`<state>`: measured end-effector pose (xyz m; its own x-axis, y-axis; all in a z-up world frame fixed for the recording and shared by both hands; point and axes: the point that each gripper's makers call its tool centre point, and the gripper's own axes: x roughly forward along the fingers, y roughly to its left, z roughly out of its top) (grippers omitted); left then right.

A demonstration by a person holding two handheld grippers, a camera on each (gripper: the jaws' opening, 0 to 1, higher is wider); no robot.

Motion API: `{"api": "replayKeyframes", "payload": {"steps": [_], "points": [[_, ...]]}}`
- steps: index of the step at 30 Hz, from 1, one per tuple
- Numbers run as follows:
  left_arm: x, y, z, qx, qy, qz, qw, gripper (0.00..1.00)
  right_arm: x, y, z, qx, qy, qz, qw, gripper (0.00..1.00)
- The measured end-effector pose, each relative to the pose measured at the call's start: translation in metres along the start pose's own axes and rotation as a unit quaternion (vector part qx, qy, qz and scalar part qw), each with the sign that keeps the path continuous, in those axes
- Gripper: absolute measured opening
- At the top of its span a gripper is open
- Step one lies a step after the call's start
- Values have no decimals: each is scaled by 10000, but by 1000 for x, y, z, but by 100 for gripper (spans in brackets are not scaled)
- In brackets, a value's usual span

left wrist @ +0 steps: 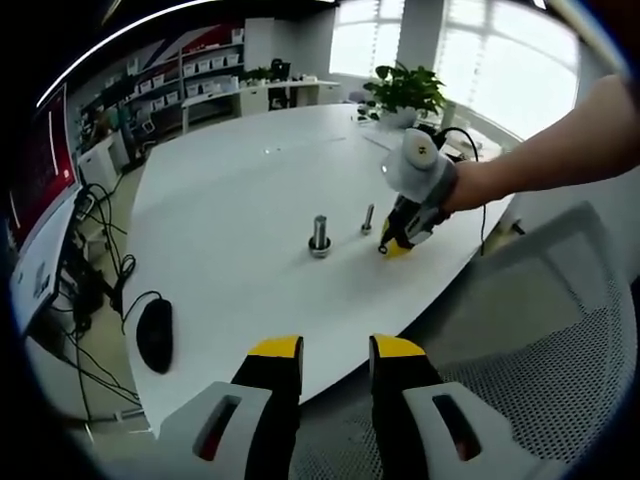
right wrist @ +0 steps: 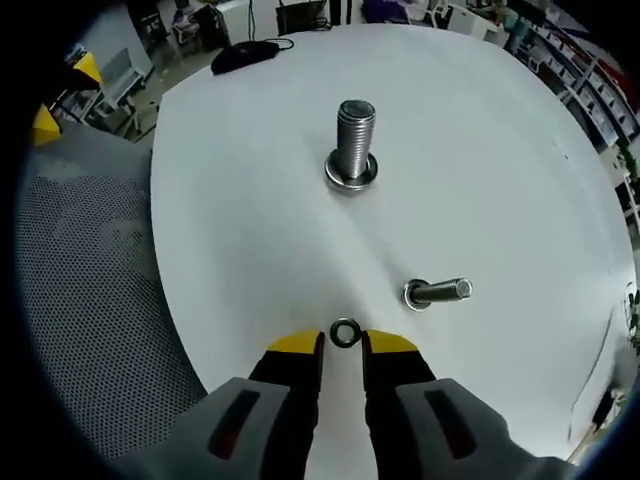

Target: Place the washer onto the threaded stud by aligning its center hole with the stud, sliding it down to the base, and recovering from edge contact or off-axis alignment until the washer reaches the visible bottom stop.

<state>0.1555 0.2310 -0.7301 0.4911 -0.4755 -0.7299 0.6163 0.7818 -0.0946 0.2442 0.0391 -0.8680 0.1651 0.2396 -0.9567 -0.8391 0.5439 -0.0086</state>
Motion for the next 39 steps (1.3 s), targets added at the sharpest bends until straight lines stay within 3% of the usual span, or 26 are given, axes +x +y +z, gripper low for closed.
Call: {"api": "replayKeyframes", "payload": {"steps": [8, 17, 20, 29, 30, 32, 37, 39], "points": [[0, 0, 0, 17, 5, 16, 10000, 24, 2, 0, 1, -400, 336, 81, 9986, 15], [0, -1, -1, 54, 30, 2, 10000, 24, 3, 1, 1, -524, 1300, 18, 9901, 15], [-1, 0, 0, -1, -9, 15, 10000, 24, 4, 0, 1, -365, 1453, -70, 9887, 15], [-1, 0, 2, -12, -57, -7, 10000, 24, 2, -1, -2, -142, 1170, -39, 9930, 15], [-1, -1, 2, -10, -56, -6, 10000, 24, 3, 1, -1, -179, 1152, -63, 9932, 15], [-1, -1, 2, -1, -59, -6, 10000, 24, 2, 1, -1, -738, 1264, -136, 9891, 15], [-1, 0, 2, 7, -58, -5, 10000, 24, 3, 0, 0, -278, 1317, -227, 9906, 15], [-1, -1, 2, 12, -55, -3, 10000, 24, 3, 2, -1, -436, 1294, -237, 9904, 15]]}}
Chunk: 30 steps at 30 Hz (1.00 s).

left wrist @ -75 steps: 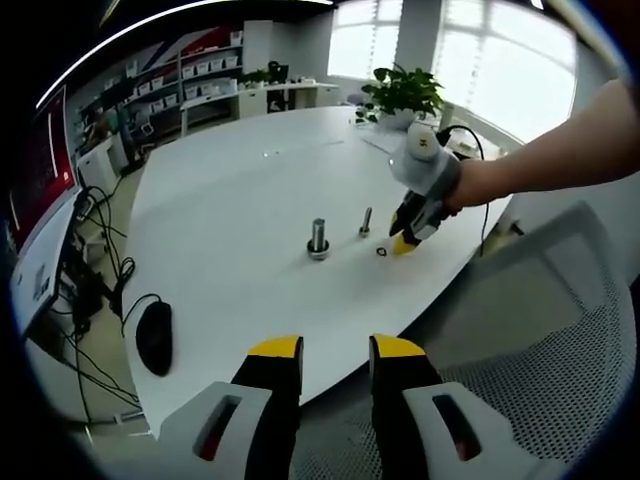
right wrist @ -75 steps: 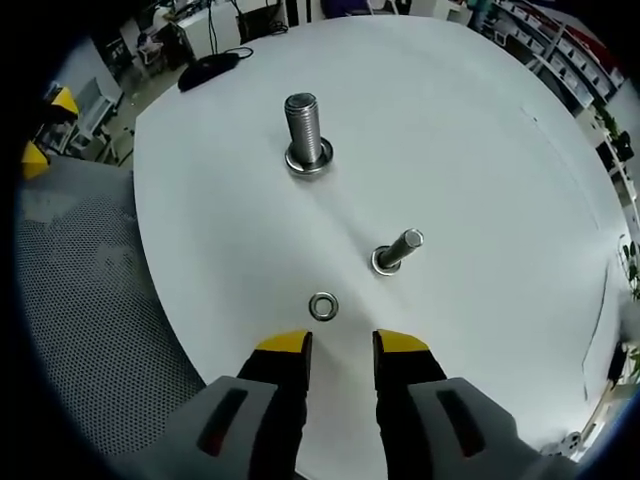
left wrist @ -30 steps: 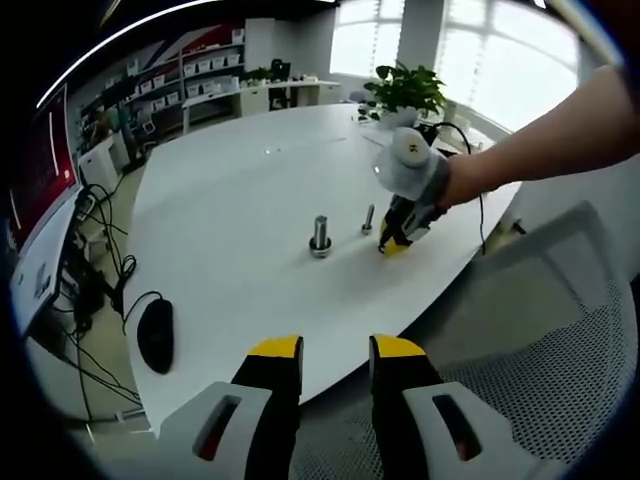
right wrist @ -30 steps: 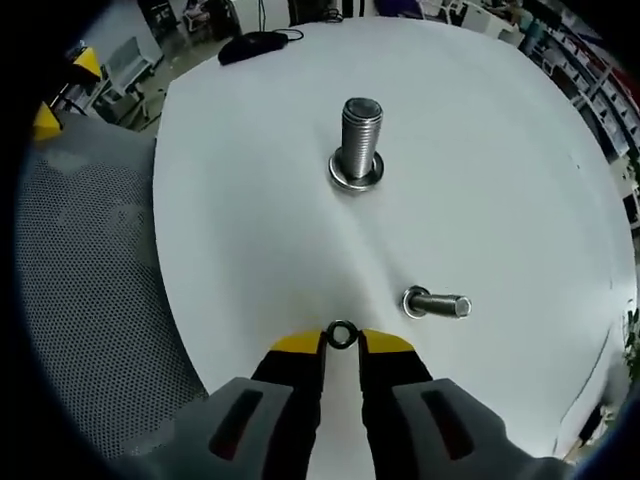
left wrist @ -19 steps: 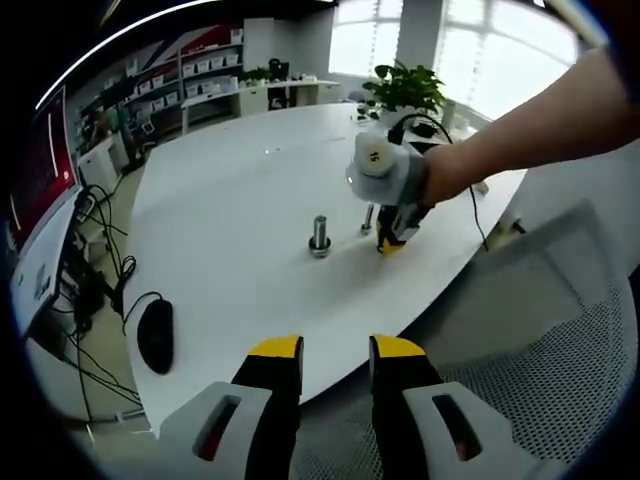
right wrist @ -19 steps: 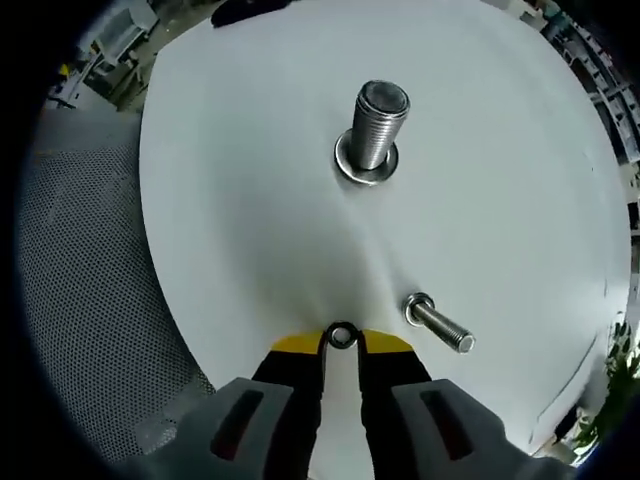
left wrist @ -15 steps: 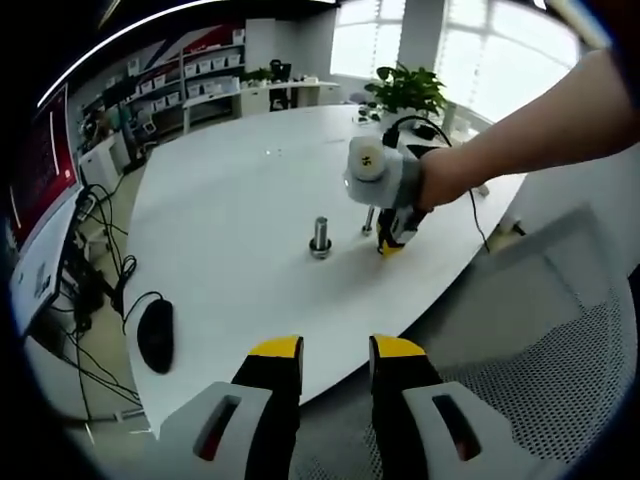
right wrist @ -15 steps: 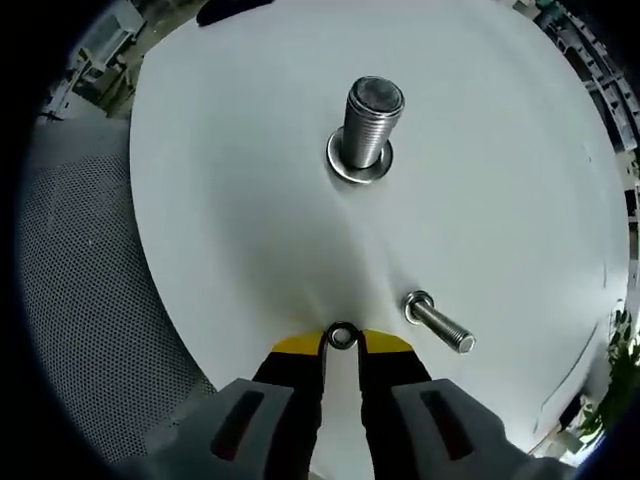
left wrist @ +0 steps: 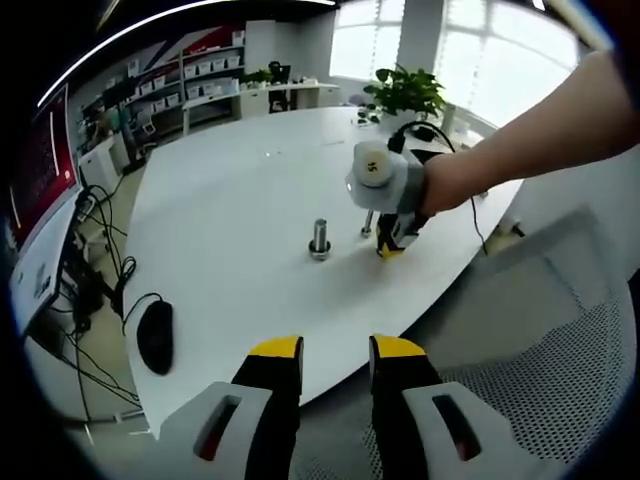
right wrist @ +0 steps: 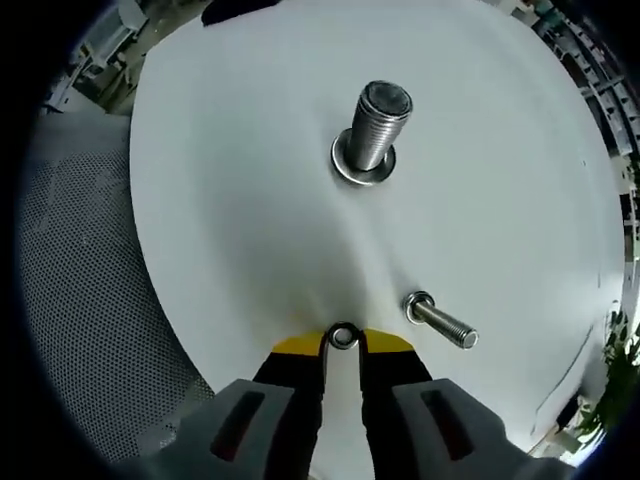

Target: Place the washer onto the threaded stud by aligning its center hole with the stud, sliding it down to the base, and recovering from edge contact or off-axis alignment until the washer reaches the visible bottom stop.

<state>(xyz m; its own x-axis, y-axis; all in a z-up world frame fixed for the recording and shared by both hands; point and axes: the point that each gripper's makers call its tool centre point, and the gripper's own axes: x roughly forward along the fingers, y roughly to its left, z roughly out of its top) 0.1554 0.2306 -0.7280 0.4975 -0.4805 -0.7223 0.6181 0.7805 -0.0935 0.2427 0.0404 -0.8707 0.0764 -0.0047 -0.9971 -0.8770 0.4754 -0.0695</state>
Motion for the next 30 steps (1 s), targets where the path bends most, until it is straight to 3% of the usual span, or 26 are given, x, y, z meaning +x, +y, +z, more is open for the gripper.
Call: {"api": "replayKeyframes", "payload": {"steps": [11, 15, 20, 30], "points": [[1, -1, -1, 26, 32, -4, 10000, 24, -2, 1, 0, -103, -498, -437, 9977, 15], [1, 0, -1, 61, 49, 11, 10000, 24, -3, -2, -1, 125, -825, -334, 9960, 14], [1, 0, -1, 59, 43, 16, 10000, 24, -2, -3, -2, 825, -1202, -81, 9893, 14], [2, 0, -2, 93, 93, 12, 9999, 24, -7, -7, -2, 986, -1415, -62, 9850, 14]]}}
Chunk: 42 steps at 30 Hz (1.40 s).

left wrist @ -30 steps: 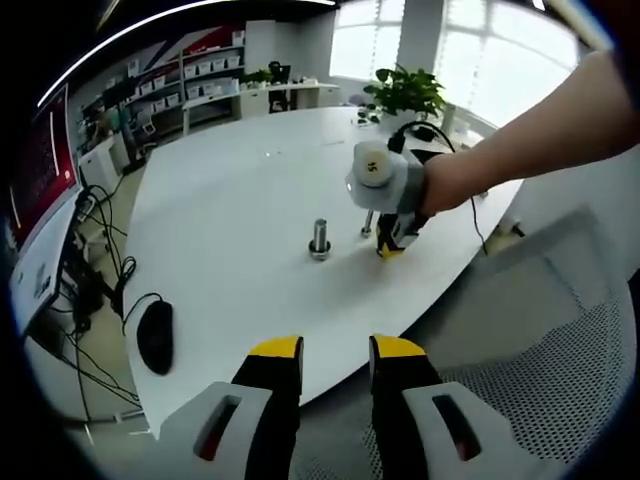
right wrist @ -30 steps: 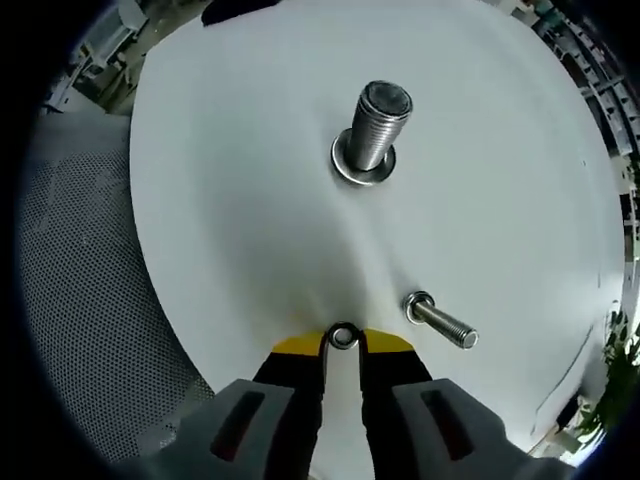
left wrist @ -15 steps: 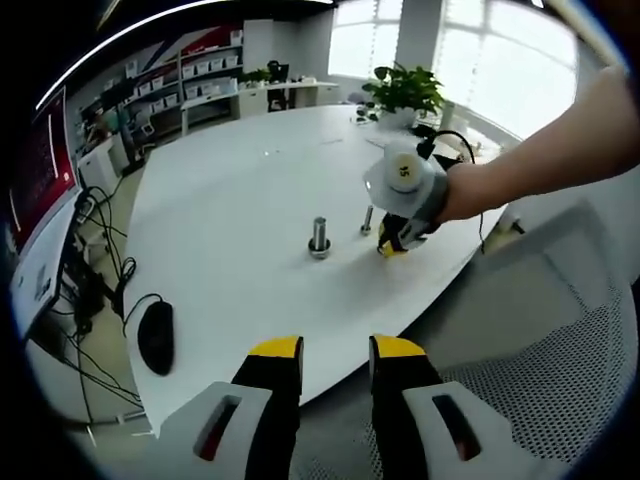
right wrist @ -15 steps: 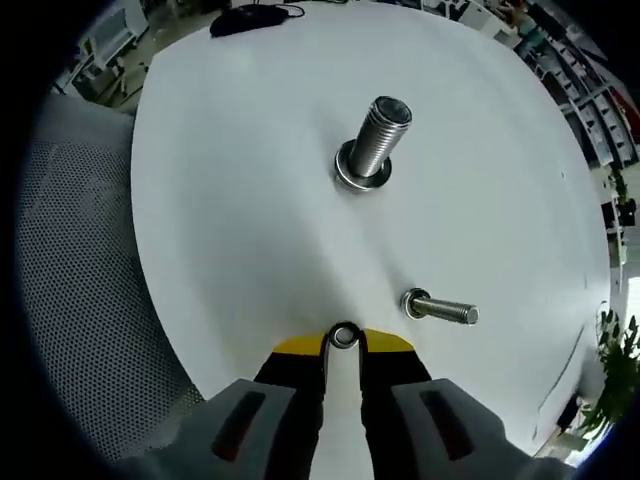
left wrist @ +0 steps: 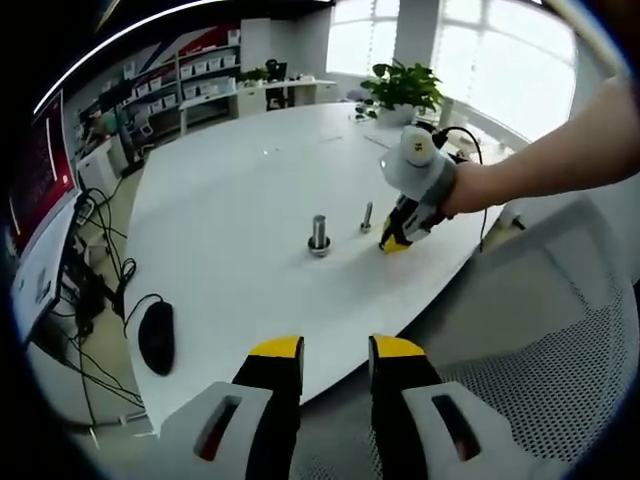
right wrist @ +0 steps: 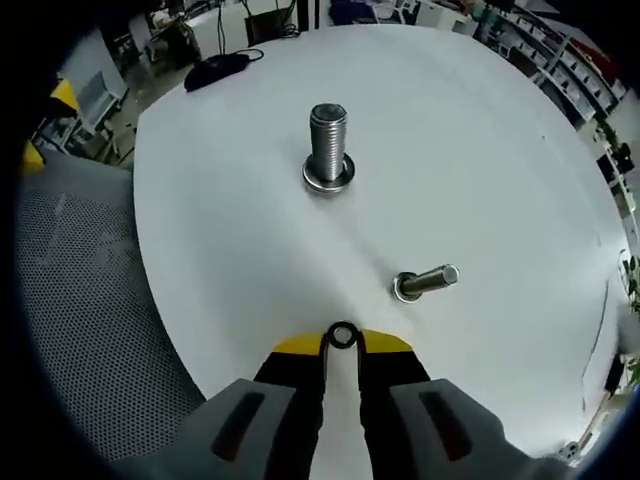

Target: Place the washer onto the threaded stud by aligning its center hole with the stud, sliding it down to the base, and recovering from edge contact or off-axis alignment until the washer reaches the visible bottom stop.

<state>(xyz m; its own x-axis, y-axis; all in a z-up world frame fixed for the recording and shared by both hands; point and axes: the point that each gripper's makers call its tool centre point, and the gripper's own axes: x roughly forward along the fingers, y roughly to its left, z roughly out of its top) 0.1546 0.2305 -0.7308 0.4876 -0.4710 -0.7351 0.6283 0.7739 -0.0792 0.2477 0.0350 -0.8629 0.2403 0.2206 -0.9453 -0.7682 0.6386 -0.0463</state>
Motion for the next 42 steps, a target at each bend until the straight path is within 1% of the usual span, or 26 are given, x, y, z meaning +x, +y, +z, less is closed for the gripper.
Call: {"api": "replayKeyframes", "payload": {"steps": [4, 13, 15, 20, 23, 25, 28, 30, 34, 38, 42], "points": [[0, 0, 0, -10, -11, -2, 10000, 24, -12, -8, 9, 100, -216, -63, 9997, 14], [-1, 1, 1, -29, -36, 0, 10000, 24, -28, -19, 11, 239, -365, -170, 9989, 14], [-1, 2, 1, -59, -44, 47, 10000, 24, -32, -20, 13, 279, -407, -183, 9986, 14], [0, -1, -1, -38, 16, -26, 10000, 24, -46, -26, 25, 163, -599, -341, 9975, 14], [-1, 1, 1, -53, -25, 14, 10000, 24, -53, -31, 32, 140, -698, -440, 9965, 14], [-1, 1, 1, -86, -39, 14, 10000, 24, -56, -32, 38, 181, -800, -445, 9956, 14], [0, 0, -1, -29, 14, 3, 10000, 24, -55, -30, 40, 120, -802, -408, 9959, 14], [-1, 0, 0, -38, -5, 12, 10000, 24, -53, -32, 40, -9, -753, -459, 9961, 14], [0, 0, -1, -37, 7, 12, 10000, 24, -50, -35, 40, 52, -742, -458, 9962, 14], [0, 0, 0, -31, -7, 13, 10000, 24, -47, -38, 40, -32, -698, -470, 9965, 14], [0, 0, -1, -36, 16, 6, 10000, 24, -47, -40, 42, 49, -713, -460, 9964, 14]]}}
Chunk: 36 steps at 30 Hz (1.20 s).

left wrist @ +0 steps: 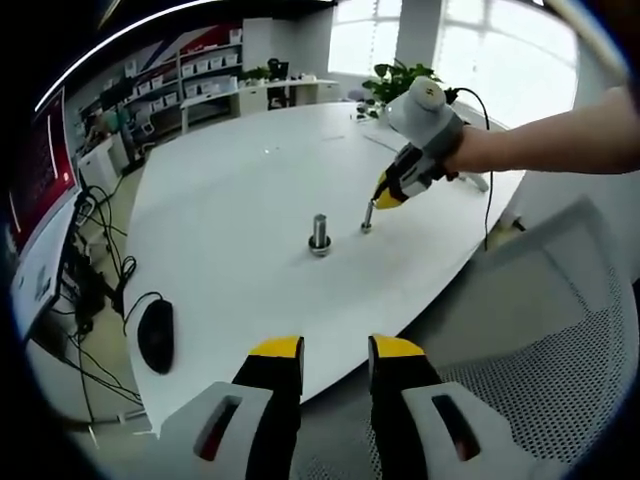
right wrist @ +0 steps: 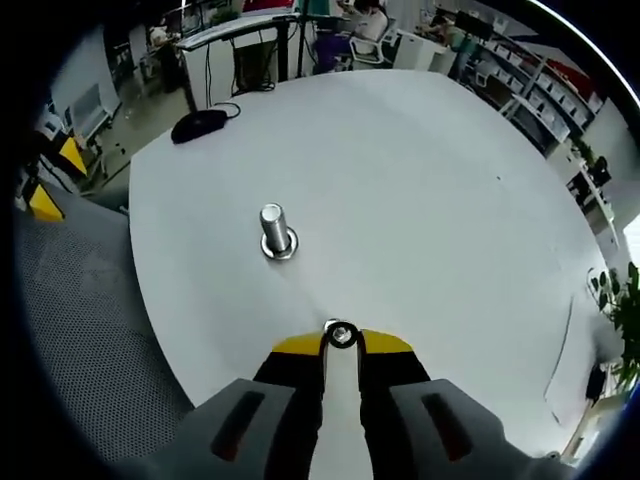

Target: Place the washer onto the threaded stud by aligning its center hole with the stud, sliding it down to the base, and recovering from edge contact or off-axis alignment until the washer reaches the visible bottom stop.

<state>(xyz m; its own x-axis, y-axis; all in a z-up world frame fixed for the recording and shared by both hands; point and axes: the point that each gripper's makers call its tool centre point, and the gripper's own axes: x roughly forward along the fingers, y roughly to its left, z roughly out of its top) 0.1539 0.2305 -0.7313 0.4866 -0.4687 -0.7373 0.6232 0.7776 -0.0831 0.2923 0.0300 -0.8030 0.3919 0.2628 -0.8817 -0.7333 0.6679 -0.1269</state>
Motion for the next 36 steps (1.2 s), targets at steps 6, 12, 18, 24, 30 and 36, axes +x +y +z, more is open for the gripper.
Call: {"api": "replayKeyframes", "payload": {"steps": [6, 12, 18, 24, 30, 36], "points": [[0, -1, -1, 10, 24, -13, 10000, 24, 4, 2, 2, -118, 63, 55, 9999, 14], [1, 0, 0, -13, 10, -15, 10000, 24, 9, 2, -1, -78, 129, 87, 9998, 14], [1, 1, 0, -27, 1, -10, 10000, 24, 17, 0, -5, -29, 222, 122, 9997, 14], [1, 0, -1, -31, 17, -25, 10000, 24, 24, 1, -9, -47, 330, 156, 9993, 14], [1, 0, -1, -35, 33, -32, 10000, 24, 33, 1, -13, -45, 398, 185, 9990, 14], [1, 0, -1, -15, 35, -26, 10000, 23, 43, 4, -20, 5, 485, 210, 9986, 15]]}}
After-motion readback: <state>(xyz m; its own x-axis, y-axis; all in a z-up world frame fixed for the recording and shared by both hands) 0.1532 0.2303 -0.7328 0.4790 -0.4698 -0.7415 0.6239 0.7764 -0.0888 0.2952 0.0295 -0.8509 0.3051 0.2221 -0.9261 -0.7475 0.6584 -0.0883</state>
